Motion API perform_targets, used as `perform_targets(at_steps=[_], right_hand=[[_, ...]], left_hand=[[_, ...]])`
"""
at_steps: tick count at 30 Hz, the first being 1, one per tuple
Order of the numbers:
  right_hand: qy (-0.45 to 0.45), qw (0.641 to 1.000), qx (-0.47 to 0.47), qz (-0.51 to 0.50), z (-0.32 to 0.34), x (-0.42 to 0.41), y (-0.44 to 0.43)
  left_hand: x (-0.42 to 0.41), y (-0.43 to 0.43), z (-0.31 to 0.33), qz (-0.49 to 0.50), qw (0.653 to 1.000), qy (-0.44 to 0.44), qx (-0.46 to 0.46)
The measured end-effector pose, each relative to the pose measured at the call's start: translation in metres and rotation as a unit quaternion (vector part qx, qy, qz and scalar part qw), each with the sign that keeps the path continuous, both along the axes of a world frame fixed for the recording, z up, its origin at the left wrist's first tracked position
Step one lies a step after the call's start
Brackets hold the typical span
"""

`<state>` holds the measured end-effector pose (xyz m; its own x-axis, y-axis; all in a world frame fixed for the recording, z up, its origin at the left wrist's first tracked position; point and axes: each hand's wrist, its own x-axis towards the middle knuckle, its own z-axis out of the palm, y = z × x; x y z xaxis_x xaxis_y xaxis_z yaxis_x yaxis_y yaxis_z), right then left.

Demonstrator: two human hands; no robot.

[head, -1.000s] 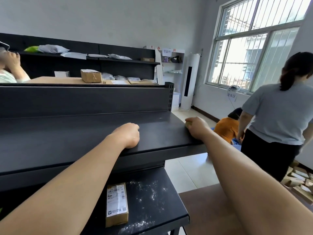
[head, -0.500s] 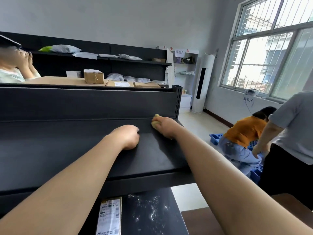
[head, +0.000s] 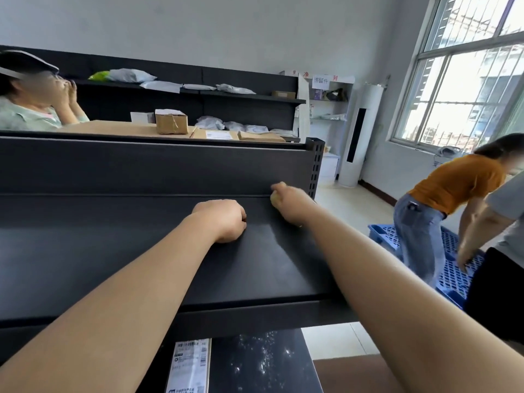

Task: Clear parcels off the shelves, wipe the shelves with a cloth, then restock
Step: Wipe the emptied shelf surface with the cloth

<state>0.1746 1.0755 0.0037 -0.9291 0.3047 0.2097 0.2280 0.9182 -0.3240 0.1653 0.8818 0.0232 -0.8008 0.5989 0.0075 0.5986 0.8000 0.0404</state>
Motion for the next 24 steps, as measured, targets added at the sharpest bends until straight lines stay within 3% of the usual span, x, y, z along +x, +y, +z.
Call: perform_targets(at_steps=[2,7,16,24], right_hand=[[-0.048,0.998,-0.008,-0.029,-0.002,0.003,0.007],[-0.048,0.990,-0.009,-0.131,0.001,0.039,0.037],[-0.028,0.992,0.006,-0.126,-0.007,0.097,-0.004],[-0.032,0.996,0.059,-0.059,-0.013,0.105,-0.112]], left_hand=[[0.001,0.000,-0.002,-0.003,1.000,0.000,-0.001],[0.004,-0.006,-0.008,-0.011,1.000,-0.011,-0.002],[0.022,-0.035,-0.014,-0.038,0.998,-0.035,0.028],[0.042,-0.077,-0.021,-0.046,0.997,-0.026,0.056]])
